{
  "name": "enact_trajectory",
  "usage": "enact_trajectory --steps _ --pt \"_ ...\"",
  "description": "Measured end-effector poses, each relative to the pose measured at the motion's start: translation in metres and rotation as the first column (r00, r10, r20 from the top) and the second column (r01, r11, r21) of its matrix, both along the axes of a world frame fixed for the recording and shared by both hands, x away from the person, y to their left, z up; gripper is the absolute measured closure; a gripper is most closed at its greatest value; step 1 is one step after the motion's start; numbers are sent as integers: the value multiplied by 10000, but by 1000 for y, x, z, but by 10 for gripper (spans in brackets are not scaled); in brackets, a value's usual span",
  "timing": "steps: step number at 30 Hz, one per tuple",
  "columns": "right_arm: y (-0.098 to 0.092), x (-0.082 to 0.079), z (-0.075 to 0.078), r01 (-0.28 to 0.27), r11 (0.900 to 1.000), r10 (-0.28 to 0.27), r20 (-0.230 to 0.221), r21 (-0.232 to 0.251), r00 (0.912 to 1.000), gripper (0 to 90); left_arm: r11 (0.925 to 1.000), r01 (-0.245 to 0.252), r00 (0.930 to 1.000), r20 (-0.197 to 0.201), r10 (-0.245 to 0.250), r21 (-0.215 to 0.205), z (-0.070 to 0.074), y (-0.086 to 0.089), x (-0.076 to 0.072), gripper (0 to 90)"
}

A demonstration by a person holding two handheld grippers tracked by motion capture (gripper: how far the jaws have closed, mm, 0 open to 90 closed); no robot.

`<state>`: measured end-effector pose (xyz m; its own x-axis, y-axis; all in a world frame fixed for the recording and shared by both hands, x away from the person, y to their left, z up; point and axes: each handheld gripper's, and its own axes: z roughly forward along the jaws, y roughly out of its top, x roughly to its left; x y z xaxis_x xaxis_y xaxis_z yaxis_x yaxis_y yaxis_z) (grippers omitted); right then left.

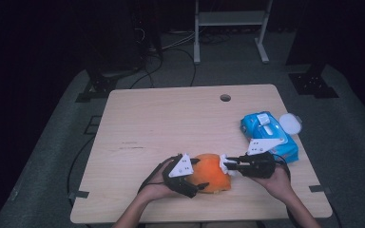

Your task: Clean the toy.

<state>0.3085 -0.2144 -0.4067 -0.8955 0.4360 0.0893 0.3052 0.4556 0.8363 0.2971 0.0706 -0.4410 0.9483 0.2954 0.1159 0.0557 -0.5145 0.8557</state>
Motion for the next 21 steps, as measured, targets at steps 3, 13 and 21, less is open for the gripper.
enact_trajectory --steps 3,13,21 --pt "4 0 -9 -84 9993 80 -118 -373 9999 763 9999 -94 9998 -163 92 -107 0 4 4 179" --pt "-5 -6 0 -3 9981 10 117 -615 9999 763 9989 -459 9986 -262 457 -41 2 -3 4 178" --pt "4 -6 -5 -463 9964 459 -64 -705 9989 763 9978 -359 9971 -690 321 -552 11 2 5 138"
